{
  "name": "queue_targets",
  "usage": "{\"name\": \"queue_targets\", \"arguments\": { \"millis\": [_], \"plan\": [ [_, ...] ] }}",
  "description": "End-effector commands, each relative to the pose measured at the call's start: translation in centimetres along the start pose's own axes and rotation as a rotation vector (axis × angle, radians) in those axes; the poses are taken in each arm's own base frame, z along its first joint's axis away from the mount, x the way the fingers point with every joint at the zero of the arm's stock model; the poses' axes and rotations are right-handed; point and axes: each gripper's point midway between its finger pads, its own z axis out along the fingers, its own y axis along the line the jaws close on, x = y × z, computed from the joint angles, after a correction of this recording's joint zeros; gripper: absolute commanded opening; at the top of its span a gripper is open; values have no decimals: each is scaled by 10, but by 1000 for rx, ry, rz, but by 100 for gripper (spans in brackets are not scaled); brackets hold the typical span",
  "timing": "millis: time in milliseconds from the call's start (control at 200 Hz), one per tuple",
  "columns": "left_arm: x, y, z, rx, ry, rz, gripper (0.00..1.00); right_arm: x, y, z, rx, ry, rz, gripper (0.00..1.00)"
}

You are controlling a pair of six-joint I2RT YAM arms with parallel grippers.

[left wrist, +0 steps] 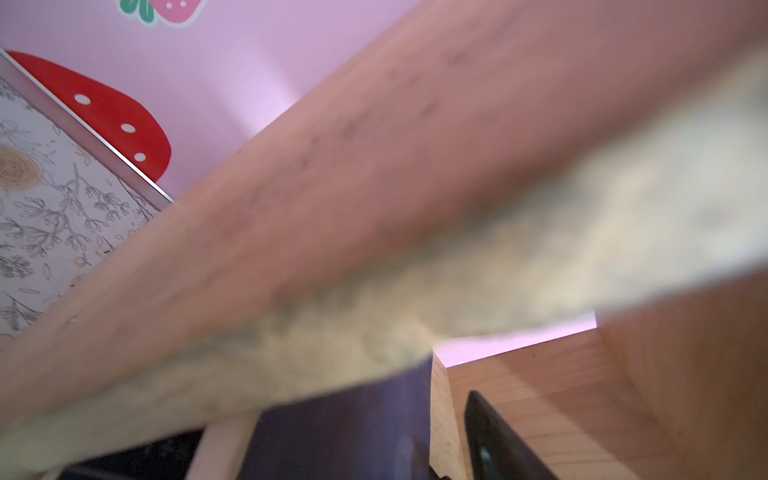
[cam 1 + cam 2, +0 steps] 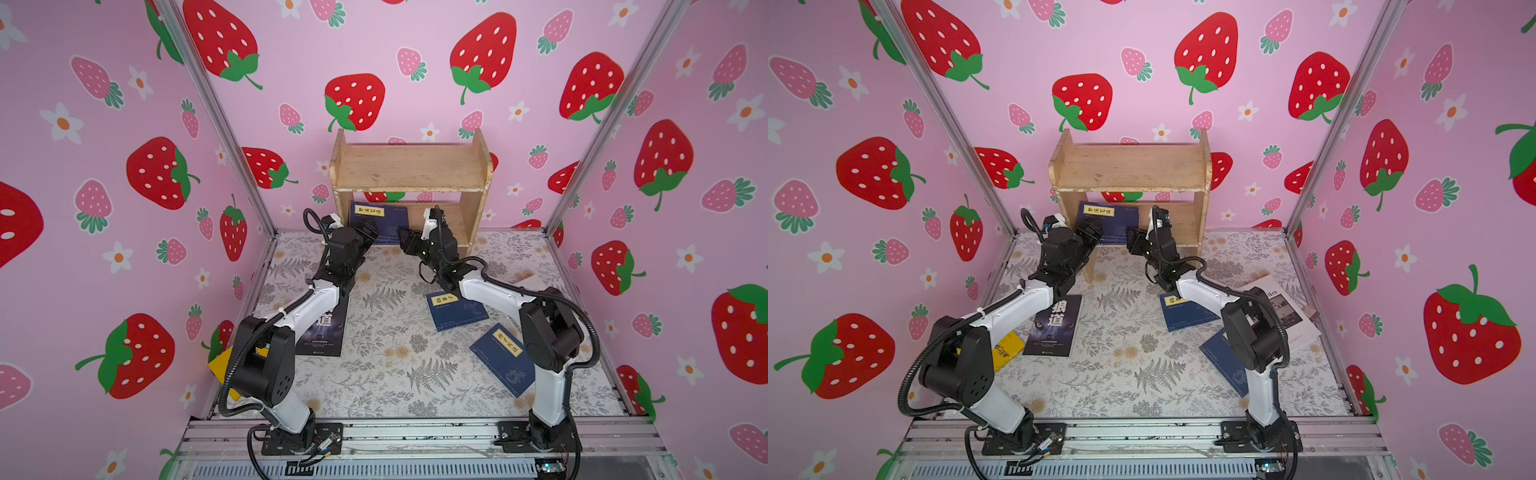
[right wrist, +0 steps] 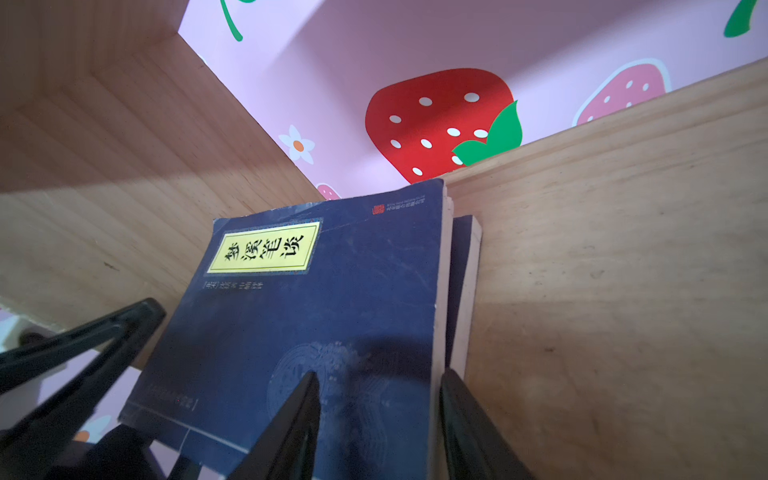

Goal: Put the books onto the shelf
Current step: 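Push the blue book onto the lower shelf with the right gripper while the left releases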

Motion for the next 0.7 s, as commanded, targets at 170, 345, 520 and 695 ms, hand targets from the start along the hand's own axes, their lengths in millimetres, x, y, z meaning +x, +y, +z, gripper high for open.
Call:
{"name": "queue_targets", "arguments": {
  "millis": [170,345,520,695],
  "plan": [
    [-56,-16,-30,-149,-45,183,94,31,-12,8,46,70,-8,46],
    [-71,-16,-44,-152,-20,344,95,32,-10,7,42,74,6,46],
    [-73,9,-58,-132,66,462,93,27,-8,4,55,63,8,46],
    [-60,31,-71,-100,156,571,92,30,-11,5,64,64,14,46]
  ]
}}
